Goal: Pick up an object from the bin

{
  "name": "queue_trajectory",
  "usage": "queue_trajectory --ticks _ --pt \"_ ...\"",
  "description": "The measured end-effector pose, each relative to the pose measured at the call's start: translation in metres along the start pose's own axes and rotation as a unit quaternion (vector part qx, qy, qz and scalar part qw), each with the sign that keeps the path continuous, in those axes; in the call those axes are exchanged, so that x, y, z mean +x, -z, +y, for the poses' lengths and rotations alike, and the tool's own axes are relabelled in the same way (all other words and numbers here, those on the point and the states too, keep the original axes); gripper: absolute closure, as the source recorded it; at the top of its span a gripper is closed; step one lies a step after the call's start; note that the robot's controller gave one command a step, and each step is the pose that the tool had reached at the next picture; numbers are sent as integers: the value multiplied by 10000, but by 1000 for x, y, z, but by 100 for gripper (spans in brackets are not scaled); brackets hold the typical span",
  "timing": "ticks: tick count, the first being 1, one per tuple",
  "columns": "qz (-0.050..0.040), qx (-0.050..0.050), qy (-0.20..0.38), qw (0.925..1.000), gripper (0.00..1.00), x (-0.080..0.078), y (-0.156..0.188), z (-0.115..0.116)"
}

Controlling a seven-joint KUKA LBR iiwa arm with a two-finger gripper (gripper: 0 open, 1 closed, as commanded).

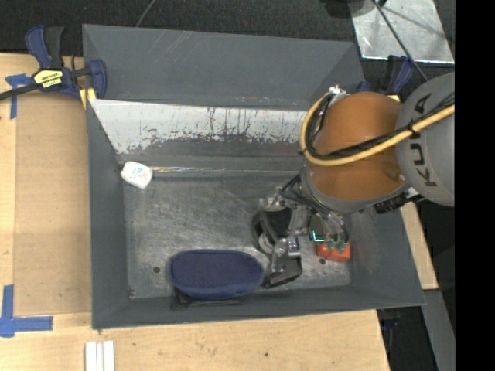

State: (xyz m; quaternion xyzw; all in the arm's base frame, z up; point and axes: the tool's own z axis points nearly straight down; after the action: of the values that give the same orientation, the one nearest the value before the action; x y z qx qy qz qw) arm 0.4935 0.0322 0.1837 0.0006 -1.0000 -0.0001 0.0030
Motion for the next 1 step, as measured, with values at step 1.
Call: queue_trajectory --ticks 1 --pt "-49 12 -235 9997 0 7 -107 54"
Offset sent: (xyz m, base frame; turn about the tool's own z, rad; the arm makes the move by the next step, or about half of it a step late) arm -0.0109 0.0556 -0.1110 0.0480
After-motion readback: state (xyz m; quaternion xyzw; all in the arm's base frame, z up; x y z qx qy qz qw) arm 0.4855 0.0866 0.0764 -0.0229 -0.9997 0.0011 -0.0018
